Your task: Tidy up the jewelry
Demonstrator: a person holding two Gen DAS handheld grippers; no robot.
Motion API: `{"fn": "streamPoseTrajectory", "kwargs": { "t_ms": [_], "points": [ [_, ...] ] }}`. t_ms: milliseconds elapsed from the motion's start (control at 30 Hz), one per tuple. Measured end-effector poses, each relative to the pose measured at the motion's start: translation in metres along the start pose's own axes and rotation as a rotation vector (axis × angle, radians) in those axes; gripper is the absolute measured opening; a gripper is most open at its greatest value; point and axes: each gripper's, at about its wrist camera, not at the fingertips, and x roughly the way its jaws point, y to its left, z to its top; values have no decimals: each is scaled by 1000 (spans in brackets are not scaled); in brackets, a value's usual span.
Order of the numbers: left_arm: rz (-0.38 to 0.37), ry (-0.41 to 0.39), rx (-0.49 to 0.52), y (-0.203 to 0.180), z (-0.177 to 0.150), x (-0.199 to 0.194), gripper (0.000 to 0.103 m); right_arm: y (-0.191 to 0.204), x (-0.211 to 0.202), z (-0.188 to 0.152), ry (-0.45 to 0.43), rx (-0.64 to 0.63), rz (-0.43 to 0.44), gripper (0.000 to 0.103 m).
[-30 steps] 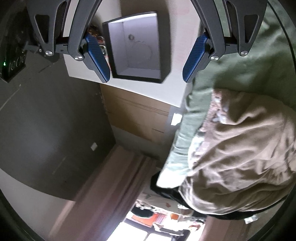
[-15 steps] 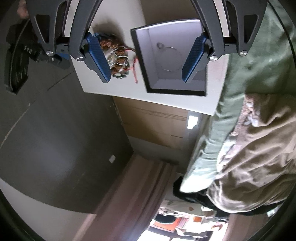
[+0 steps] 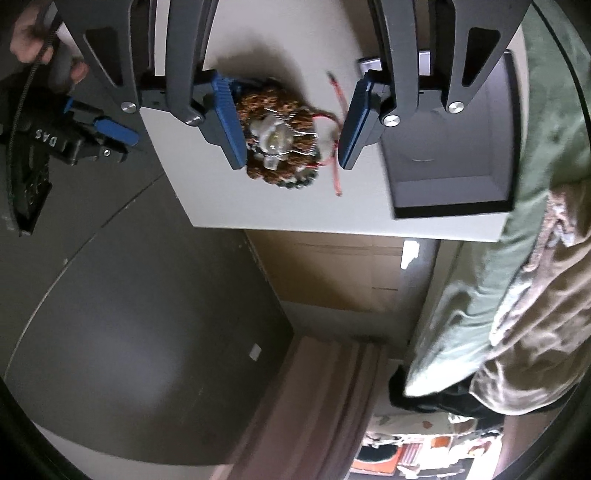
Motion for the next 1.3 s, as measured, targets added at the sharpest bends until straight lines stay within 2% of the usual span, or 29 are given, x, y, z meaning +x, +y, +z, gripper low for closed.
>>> {"fn": "streamPoseTrajectory", "kwargs": {
  "t_ms": [200, 500, 600, 700, 800, 833, 1033, 1300],
  "points": [
    [38, 81, 48, -18, -9, 31, 38, -22, -6, 3, 5, 54, -18, 79],
    [97, 119, 132, -36, -20, 59, 36, -43, -18, 7, -7, 96, -30, 79],
    [130, 125, 151, -37, -23, 65, 29, -46, -19, 8, -8, 101, -29, 79],
    [112, 126, 154, -38, -25, 67, 26, -47, -19, 8, -6, 97, -30, 79],
    [93, 127, 138, -36, -24, 65, 14, -46, -18, 8, -3, 88, -30, 79],
    [86, 120, 133, -35, -23, 62, 5, -45, -18, 8, -3, 84, -30, 79],
    [48, 98, 77, -22, -14, 46, 5, -37, -15, 7, 3, 68, -36, 79],
    [-46, 5, 29, -13, 4, 4, 4, -16, -8, 4, 10, 30, 11, 79]
  ]
}}
